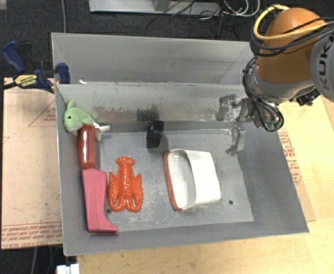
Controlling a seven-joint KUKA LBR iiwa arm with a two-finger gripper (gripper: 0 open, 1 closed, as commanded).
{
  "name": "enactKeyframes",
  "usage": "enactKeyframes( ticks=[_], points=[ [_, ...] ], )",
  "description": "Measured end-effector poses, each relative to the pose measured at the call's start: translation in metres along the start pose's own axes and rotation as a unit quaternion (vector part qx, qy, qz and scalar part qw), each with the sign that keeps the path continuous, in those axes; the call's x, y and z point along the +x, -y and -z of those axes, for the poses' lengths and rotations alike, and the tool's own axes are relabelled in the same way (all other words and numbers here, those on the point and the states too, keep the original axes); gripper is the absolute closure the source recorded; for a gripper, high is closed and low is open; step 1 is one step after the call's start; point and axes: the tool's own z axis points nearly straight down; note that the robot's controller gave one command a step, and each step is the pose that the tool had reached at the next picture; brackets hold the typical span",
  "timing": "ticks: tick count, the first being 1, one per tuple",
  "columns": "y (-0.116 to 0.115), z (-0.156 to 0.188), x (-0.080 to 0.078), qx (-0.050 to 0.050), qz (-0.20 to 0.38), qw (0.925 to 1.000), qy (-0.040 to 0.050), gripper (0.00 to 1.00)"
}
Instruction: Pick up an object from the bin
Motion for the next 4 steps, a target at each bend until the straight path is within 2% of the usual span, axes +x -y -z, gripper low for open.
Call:
enactKeyframes(
  ticks=[1, 2, 3, 4],
  points=[
    [0.0, 0.005, -0.001, 0.001, 0.001, 1.0, 0.0039, 0.0],
    [-0.042, -0.076, 0.017, -0.002, -0.029, 0.9996, -0.0036, 0.0],
    [-0.038, -0.055, 0.004, 0.0, -0.138, 0.9904, 0.0055, 1.0],
    [-0.038, -0.055, 0.004, 0.0, -0.138, 0.9904, 0.0054, 0.0]
  ],
)
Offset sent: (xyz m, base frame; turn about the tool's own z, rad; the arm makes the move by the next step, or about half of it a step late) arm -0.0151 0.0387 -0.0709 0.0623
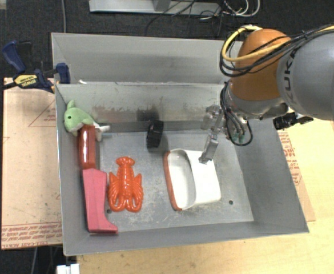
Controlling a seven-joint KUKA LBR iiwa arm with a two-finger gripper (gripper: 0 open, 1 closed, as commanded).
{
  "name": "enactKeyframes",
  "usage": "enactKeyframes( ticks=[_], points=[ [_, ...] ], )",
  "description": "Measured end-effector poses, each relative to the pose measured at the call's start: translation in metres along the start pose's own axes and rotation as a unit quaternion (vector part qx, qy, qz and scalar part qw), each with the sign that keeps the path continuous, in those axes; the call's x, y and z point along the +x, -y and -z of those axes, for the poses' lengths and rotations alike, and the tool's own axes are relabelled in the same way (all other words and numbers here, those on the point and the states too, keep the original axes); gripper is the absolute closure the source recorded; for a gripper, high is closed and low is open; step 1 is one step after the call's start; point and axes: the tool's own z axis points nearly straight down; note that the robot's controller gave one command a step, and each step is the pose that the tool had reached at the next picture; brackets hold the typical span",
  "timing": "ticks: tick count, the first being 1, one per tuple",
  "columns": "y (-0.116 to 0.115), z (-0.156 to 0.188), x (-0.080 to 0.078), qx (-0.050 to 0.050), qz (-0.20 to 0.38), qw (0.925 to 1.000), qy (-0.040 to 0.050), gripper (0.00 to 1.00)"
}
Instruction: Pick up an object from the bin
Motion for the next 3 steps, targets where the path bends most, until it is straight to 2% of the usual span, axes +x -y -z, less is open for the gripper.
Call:
enactKeyframes(
  ticks=[1, 2, 3],
  points=[
    [0.0, 0.0, 0.0, 0.0, 0.0, 1.0, -0.0001, 0.0],
    [-0.025, -0.067, 0.019, -0.001, -0.049, 0.9988, -0.0012, 0.0],
    [-0.037, -0.089, 0.015, -0.001, -0.091, 0.9958, 0.0023, 1.0]
  ],
)
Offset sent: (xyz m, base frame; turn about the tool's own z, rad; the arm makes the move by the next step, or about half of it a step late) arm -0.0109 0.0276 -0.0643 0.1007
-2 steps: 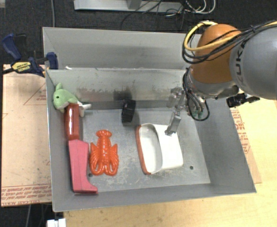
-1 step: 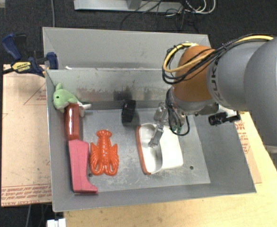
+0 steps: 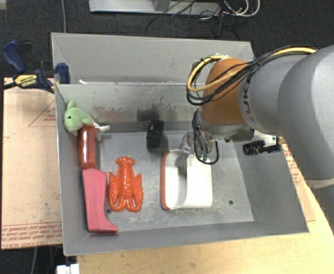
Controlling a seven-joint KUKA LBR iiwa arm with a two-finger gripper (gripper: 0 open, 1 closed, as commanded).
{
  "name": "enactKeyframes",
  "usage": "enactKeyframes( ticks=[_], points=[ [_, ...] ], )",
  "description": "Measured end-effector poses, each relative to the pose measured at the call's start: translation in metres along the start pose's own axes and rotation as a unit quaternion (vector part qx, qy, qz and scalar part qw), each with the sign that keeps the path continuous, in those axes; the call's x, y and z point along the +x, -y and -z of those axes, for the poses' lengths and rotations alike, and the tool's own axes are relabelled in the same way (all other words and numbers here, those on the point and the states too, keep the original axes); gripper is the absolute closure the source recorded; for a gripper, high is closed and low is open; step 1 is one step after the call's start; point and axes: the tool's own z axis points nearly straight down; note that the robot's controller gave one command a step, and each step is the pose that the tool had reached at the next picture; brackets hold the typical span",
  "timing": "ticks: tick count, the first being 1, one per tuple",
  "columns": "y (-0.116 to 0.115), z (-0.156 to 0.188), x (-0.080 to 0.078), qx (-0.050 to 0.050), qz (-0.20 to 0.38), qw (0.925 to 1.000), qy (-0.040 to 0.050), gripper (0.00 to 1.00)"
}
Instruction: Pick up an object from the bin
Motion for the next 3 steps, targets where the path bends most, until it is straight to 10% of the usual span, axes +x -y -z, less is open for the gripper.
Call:
enactKeyframes(
  ticks=[1, 2, 3],
  points=[
    [0.0, -0.0008, 0.0008, 0.001, 0.0, 1.0, -0.0011, 0.0],
    [0.0, -0.0002, 0.0003, 0.0, 0.0, 1.0, -0.0002, 1.0],
    [0.0, -0.0002, 0.0002, 0.0, 0.0, 1.0, -0.0002, 1.0]
  ],
)
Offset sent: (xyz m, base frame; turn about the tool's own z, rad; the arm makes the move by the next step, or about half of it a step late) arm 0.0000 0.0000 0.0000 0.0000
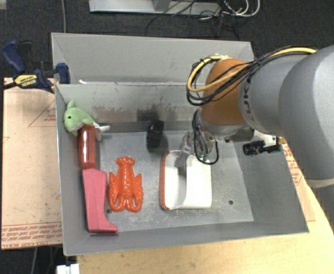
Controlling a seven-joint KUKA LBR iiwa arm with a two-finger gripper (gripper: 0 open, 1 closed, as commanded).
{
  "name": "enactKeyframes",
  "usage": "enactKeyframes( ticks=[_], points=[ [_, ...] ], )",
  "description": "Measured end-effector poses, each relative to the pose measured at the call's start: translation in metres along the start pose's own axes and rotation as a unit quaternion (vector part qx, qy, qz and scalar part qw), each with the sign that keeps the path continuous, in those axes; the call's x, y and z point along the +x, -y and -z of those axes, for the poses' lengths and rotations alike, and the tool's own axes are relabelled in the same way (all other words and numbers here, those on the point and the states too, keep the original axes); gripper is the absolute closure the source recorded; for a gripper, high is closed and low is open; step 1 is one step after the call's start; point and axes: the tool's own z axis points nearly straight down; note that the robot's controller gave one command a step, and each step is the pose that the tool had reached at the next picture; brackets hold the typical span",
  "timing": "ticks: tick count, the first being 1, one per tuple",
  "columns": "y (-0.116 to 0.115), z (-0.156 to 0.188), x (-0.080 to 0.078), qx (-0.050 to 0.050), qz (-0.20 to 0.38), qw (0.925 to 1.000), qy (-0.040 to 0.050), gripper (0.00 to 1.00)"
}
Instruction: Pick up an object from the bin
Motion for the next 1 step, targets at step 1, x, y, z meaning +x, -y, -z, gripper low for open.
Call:
enactKeyframes(
  ticks=[1],
  points=[
    [0.0, 0.0, 0.0, 0.0, 0.0, 1.0, 0.0001, 1.0]
  ],
)
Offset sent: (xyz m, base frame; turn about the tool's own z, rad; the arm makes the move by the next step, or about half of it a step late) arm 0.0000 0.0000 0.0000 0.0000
